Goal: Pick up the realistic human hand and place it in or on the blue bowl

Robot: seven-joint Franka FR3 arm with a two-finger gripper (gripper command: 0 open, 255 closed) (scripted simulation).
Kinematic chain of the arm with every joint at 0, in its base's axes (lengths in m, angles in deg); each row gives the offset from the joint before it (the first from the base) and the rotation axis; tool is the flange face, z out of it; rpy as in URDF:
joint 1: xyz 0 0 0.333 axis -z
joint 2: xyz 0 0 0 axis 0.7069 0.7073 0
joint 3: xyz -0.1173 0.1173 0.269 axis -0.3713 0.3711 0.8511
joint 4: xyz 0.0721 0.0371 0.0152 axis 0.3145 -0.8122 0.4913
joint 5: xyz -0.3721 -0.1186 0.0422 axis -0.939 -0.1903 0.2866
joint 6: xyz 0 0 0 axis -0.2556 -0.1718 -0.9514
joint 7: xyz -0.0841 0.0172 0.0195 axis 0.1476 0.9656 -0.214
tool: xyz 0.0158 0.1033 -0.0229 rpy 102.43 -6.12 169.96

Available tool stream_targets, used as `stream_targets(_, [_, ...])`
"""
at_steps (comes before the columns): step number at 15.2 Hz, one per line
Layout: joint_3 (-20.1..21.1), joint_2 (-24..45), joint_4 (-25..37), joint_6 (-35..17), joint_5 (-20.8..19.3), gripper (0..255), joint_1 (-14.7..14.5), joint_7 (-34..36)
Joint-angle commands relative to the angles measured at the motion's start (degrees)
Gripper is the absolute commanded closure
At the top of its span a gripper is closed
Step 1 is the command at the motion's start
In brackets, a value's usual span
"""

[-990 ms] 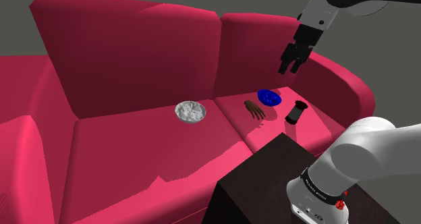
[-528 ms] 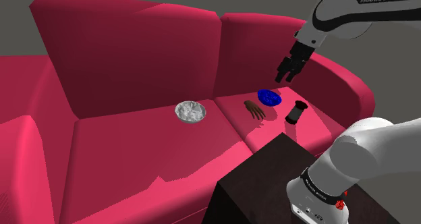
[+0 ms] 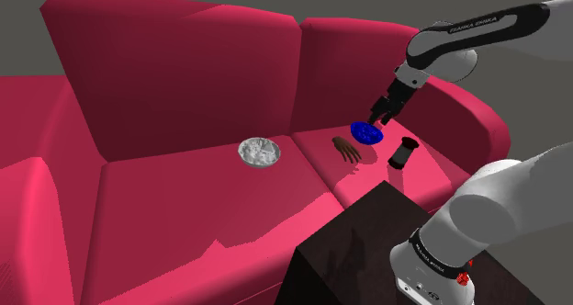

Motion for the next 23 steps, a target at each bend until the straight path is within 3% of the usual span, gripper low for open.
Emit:
stream_targets(1, [-2.99,4.27,0.47,-3.81,2.39,0,-1.05,-3.76])
stream_targets(5, [-9.11,14.25,3.00,-9.48,11.09,0,-4.29,-13.59])
stream_targets(8, [-12.65,23.27,6.25,-11.49,21.59,0,-6.36,-23.41])
stream_targets(10, [-13.28,29.85,9.11,-11.37,29.67,0,-6.11,-30.41])
stream_targets(13, [-11.39,39.30,14.07,-9.85,40.33,0,-2.77,-39.27])
stream_targets(16, [-8.23,47.64,19.49,-8.00,48.17,0,1.93,-45.52])
stream_targets(23, [-1.48,64.57,33.74,-4.06,59.34,0,12.30,-53.19])
